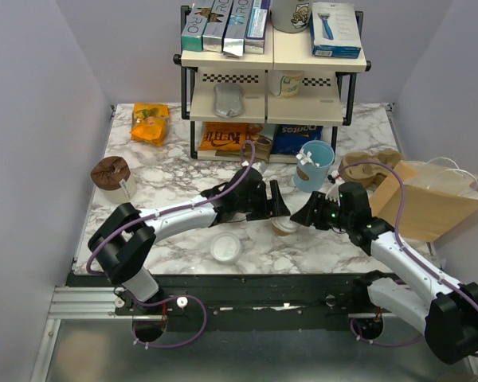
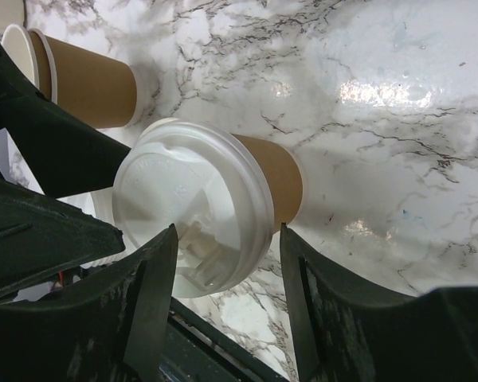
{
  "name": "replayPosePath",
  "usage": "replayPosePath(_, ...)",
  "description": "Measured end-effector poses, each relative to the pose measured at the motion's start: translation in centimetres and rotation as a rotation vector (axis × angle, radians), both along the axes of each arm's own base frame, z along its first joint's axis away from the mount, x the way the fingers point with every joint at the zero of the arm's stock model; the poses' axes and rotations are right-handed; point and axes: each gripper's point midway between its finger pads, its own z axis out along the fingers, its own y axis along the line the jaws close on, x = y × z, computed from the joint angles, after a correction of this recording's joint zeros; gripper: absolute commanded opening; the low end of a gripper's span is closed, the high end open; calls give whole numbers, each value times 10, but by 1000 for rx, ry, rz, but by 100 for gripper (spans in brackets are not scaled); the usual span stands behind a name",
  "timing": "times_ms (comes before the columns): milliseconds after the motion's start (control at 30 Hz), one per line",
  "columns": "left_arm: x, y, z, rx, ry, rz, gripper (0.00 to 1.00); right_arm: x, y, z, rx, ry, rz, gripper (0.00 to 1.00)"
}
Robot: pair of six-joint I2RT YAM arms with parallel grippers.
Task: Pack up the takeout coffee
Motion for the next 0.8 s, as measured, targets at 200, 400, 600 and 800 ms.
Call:
replayPosePath(200, -4, 1, -10, 28, 17, -3, 77, -1, -1, -1, -8, -1, 8, 63)
replayPosePath(400, -4, 0, -12, 34, 19, -3, 74, -1, 1, -1, -7, 2, 19, 63)
replayPosePath(600, -4, 0, -12, 35, 17, -1, 70, 4, 3, 7, -7, -18, 29, 64)
replayPosePath(800, -3, 1, -12, 36, 14, 3, 68, 7, 4, 13, -10, -23, 33, 64)
